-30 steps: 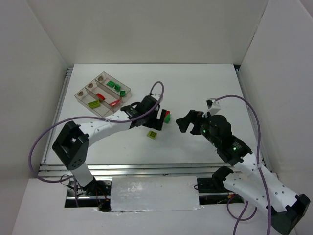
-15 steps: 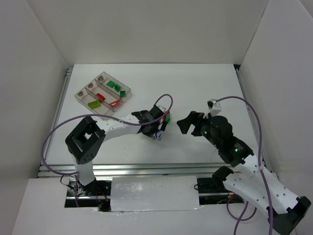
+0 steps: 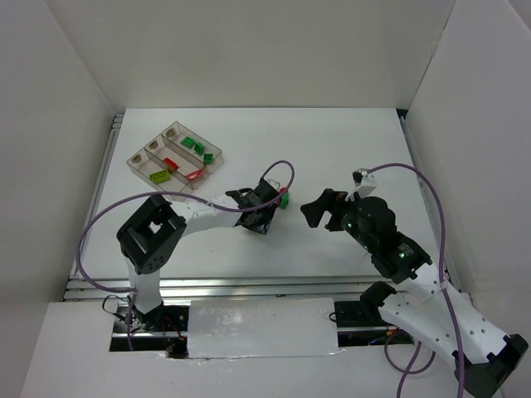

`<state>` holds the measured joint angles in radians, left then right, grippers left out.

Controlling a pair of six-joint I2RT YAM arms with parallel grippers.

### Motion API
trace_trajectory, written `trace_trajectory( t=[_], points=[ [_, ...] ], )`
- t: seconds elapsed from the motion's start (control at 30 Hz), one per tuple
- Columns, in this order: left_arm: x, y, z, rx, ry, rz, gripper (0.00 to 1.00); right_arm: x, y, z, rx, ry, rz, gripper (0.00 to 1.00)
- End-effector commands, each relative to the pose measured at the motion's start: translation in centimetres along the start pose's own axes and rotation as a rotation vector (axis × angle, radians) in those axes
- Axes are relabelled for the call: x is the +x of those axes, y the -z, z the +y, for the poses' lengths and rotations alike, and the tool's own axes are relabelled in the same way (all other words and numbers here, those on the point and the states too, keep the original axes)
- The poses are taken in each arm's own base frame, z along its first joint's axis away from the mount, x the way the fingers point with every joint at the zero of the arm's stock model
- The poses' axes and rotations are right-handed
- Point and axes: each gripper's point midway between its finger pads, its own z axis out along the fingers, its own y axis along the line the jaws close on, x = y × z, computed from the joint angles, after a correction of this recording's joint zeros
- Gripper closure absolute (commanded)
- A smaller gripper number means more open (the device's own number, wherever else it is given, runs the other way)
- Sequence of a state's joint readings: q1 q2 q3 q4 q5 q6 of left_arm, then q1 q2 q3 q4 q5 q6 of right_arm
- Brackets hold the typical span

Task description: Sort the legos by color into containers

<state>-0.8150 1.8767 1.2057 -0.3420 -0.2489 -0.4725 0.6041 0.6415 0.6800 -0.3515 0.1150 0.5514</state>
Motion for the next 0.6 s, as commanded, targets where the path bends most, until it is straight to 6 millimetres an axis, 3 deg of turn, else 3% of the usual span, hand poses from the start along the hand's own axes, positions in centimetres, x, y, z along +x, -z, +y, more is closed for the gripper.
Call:
trace_trajectory(
  t=[0.0,0.03,0.1,0.13,0.17,0.23,0.27,0.33,0.4,0.57],
  points=[
    [-1.3,1.7,3.2,-0.100,0.061,-0.054,0.84,-1.3,0.3,0.4,-0.010,0.011,-0.043,0.00],
    [-1.9,2.7,4.5,-0.131,0.116,-0.071,0.89,-1.4,0.3,0.5,-0.012,0.011,-0.046,0.00],
    [-3.3,3.7,9.2,-0.233,0.239,-0.102,0.95,-1.3,0.1,0.7,-0.021,0.006,-0.043,0.00],
    [-4.3,5.2,11.0,-0.256,0.319,-0.138,0.99,-1.2,0.0,0.7,-0.025,0.005,-0.037,0.00],
    [-5.0,6.0,14.4,-0.306,0.410,-0.166,0.99,-1.2,-0.3,0.9,-0.033,0.005,-0.035,0.00],
    [-6.5,8.7,18.4,-0.369,0.548,-0.263,0.96,-0.6,-0.7,0.9,-0.037,0.003,-0.019,0.00],
    [-6.8,9.4,21.5,-0.412,0.628,-0.288,0.92,-0.4,-1.0,1.0,-0.040,0.005,-0.012,0.00],
    [-7.7,10.6,25.2,-0.449,0.714,-0.334,0.80,0.3,-2.0,0.8,-0.034,0.015,0.013,0.00],
    [-8.1,10.7,28.0,-0.490,0.779,-0.336,0.78,0.9,-2.6,0.4,-0.018,0.028,0.035,0.00],
    [-7.6,8.5,31.7,-0.537,0.823,-0.261,0.72,2.2,-3.8,0.2,-0.014,0.038,0.084,0.00]
  ],
)
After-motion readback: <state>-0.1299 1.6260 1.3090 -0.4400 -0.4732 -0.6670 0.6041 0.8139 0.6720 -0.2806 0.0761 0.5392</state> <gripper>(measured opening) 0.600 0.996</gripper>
